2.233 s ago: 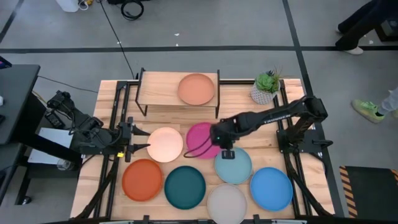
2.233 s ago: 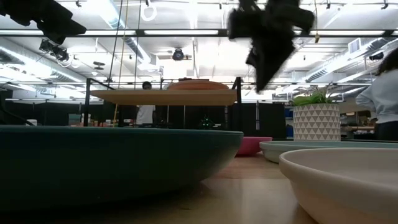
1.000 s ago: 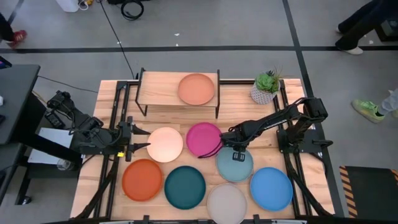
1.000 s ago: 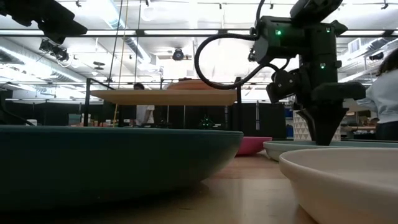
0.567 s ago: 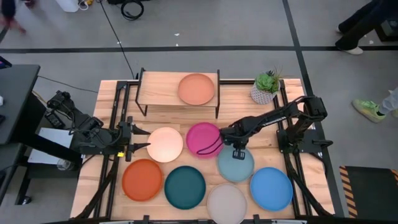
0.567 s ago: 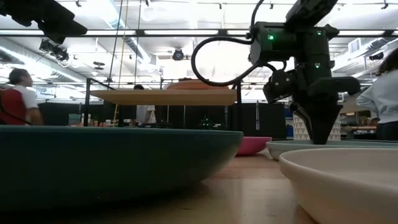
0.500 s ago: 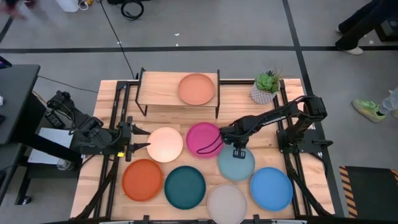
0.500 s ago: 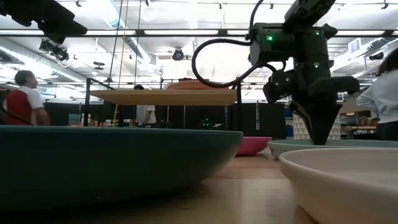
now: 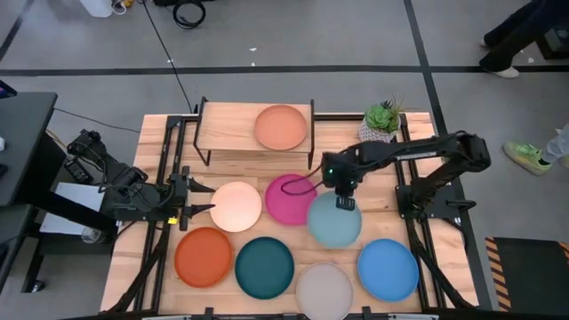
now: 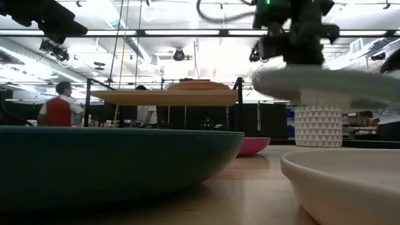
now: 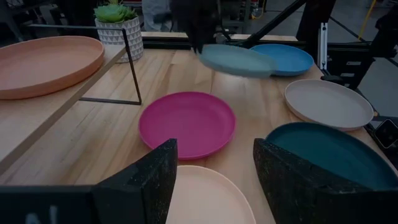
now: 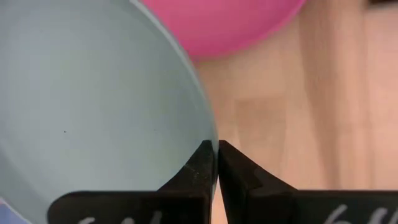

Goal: Place and stack plates onto a shelf
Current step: Stack the light blue plate on top of the brown plate on the shelf

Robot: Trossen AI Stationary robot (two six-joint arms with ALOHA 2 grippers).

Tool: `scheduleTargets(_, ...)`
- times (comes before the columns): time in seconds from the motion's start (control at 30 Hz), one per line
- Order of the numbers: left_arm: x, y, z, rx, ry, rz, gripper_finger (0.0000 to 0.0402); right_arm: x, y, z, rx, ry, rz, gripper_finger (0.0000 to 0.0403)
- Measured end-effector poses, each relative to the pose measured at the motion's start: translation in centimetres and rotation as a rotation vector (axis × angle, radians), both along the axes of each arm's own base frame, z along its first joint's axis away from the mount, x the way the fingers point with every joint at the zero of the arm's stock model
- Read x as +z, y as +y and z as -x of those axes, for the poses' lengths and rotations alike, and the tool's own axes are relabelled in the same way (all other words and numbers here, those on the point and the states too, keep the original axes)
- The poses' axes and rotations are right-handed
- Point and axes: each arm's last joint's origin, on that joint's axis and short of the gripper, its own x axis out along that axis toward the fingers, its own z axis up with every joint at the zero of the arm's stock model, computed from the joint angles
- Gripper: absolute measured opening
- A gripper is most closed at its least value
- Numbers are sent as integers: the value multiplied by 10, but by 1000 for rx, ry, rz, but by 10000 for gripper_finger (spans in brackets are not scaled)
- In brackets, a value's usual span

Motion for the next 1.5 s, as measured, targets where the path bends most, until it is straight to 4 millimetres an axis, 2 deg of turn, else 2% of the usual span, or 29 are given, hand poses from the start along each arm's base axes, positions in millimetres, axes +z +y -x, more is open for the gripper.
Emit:
scheduleTargets(0.23,0,0,0,0,0,0,219,63,-30,-15,-128,-210,135,20)
scheduleTargets(0.43,0,0,0,1,-1,5,219,106,-76,-41,-254,-300,211,20)
scheduleTargets(0.53,0,0,0,2,-1,7,219,121,-102,-51,-284,-304,236,20)
scheduleTargets(0.73,0,0,0,7,-3,25,219,140,-149,-67,-314,-374,242,20)
scheduleTargets(0.87,0,0,0,2,-2,27,219,142,-177,-72,-343,-409,242,20)
scheduleTargets(1.07,0,0,0,1,-1,27,219,125,-212,-76,-376,-430,184,20)
scheduleTargets(1.3,0,0,0,1,-1,27,219,99,-237,-81,-406,-389,157,25)
scheduleTargets(1.5,0,0,0,1,-1,27,219,98,-241,-78,-403,-390,163,62)
